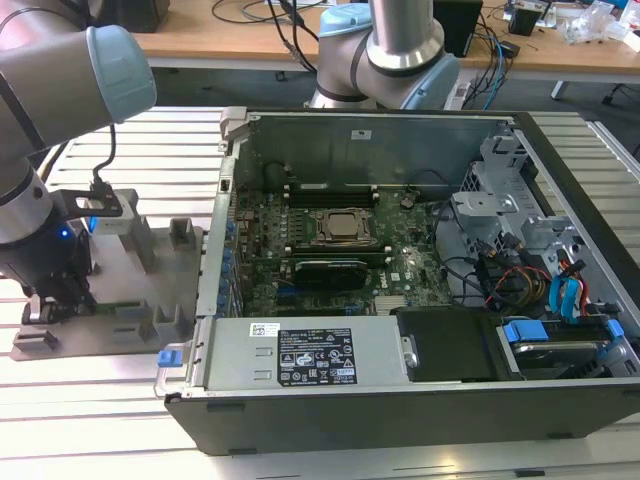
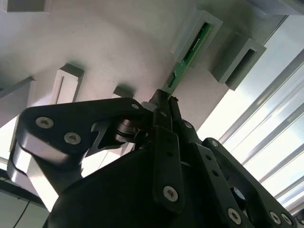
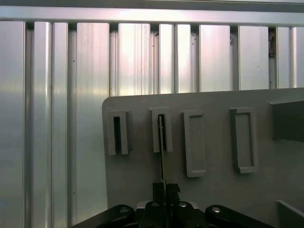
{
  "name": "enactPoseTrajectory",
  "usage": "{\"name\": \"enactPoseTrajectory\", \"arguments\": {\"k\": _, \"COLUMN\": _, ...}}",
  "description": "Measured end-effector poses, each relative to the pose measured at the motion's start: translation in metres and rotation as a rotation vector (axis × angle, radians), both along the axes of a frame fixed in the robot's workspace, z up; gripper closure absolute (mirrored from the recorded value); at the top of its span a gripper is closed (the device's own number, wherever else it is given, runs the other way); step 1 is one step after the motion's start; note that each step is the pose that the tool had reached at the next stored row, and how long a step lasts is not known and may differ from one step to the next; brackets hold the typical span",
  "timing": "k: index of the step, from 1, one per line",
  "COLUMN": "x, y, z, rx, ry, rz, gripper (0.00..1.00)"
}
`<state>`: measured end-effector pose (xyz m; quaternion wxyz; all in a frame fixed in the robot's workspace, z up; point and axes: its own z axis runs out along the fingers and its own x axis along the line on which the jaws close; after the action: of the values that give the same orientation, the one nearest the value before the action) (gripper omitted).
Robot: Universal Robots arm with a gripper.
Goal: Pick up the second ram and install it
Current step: 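Pick up the second ram and move it above second insertion slot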
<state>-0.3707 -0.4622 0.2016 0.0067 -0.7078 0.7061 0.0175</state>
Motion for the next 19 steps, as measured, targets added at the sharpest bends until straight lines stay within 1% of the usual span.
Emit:
{"name": "enactPoseTrajectory", "arguments": {"k": 6, "x": 0.000, "y": 0.0000, "z": 0.0008, "rx": -0.0003, "ry": 0.0002, "rz": 0.000, "gripper": 0.86}}
{"name": "enactPoseTrajectory", "arguments": {"k": 10, "x": 0.000, "y": 0.0000, "z": 0.0158, "rx": 0.0002, "ry": -0.0001, "rz": 0.000, "gripper": 0.86}}
{"name": "enactPoseTrajectory", "arguments": {"k": 13, "x": 0.000, "y": 0.0000, "z": 0.0294, "rx": 0.0002, "ry": 0.0000, "rz": 0.000, "gripper": 0.86}}
{"name": "enactPoseTrajectory", "arguments": {"k": 17, "x": 0.000, "y": 0.0000, "z": 0.0371, "rx": 0.0001, "ry": 0.0000, "rz": 0.000, "gripper": 0.86}}
{"name": "enactPoseTrajectory", "arguments": {"k": 19, "x": 0.000, "y": 0.0000, "z": 0.0442, "rx": 0.0002, "ry": 0.0000, "rz": 0.000, "gripper": 0.86}}
